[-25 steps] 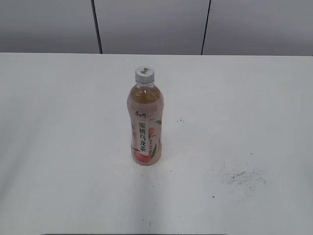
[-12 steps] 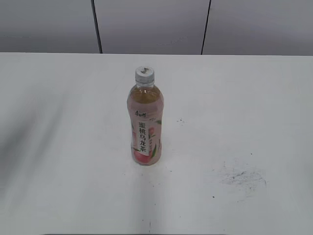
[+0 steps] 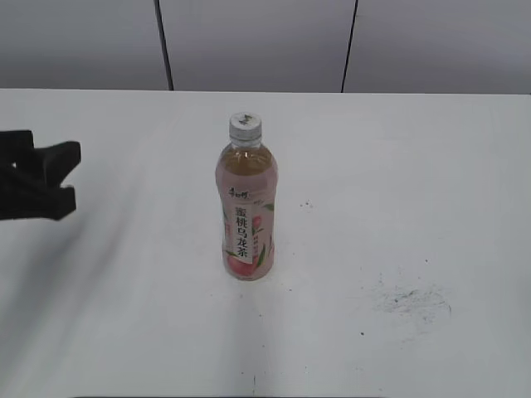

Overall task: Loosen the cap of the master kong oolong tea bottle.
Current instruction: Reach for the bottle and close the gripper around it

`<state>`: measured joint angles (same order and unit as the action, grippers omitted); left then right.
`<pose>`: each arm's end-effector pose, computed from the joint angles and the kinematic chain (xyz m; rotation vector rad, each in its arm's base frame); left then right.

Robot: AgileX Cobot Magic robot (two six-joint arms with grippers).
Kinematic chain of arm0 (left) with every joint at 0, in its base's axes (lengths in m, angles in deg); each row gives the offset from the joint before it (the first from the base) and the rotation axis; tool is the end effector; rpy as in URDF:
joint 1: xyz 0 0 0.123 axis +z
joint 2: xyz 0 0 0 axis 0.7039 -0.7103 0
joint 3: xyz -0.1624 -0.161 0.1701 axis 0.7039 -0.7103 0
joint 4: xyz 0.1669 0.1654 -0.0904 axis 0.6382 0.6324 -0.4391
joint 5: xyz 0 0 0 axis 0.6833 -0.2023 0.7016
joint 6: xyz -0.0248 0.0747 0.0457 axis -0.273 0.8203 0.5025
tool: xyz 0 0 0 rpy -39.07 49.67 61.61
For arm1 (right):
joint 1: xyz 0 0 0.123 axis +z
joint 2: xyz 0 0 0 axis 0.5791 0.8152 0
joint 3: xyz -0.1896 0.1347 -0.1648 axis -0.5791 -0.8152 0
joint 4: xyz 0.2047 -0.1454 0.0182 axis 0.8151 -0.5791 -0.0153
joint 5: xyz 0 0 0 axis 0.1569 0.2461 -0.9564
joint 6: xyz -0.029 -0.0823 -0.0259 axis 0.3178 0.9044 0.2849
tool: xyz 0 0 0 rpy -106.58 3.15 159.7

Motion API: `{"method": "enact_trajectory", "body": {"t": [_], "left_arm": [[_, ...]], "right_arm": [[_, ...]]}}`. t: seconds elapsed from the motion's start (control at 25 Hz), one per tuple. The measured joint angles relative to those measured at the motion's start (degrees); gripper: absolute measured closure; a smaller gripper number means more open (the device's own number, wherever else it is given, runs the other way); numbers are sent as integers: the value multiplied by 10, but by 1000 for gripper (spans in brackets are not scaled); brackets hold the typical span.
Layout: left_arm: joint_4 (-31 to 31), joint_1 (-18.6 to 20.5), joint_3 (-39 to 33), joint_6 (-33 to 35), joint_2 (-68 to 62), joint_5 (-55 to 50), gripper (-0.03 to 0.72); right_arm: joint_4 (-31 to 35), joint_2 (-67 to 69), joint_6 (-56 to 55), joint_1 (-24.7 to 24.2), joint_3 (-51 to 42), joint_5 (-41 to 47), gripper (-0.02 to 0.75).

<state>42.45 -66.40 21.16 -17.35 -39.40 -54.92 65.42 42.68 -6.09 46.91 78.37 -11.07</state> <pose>0.2005 -0.0726 0.2142 0.3145 1.8372 -0.1840 -0.0075 -0.0126 0.2779 -0.0957 2.0589 0.0245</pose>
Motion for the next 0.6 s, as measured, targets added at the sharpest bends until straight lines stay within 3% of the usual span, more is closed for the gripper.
{"method": "enact_trajectory", "body": {"t": [0.24,0.6], "left_arm": [[113,0,-59,-92,-37,112,324],[268,0,-62,-154,-149,228,290]], "right_arm": [[0,0,0,0,0,0,237],[0,0,0,0,0,0,237]]}}
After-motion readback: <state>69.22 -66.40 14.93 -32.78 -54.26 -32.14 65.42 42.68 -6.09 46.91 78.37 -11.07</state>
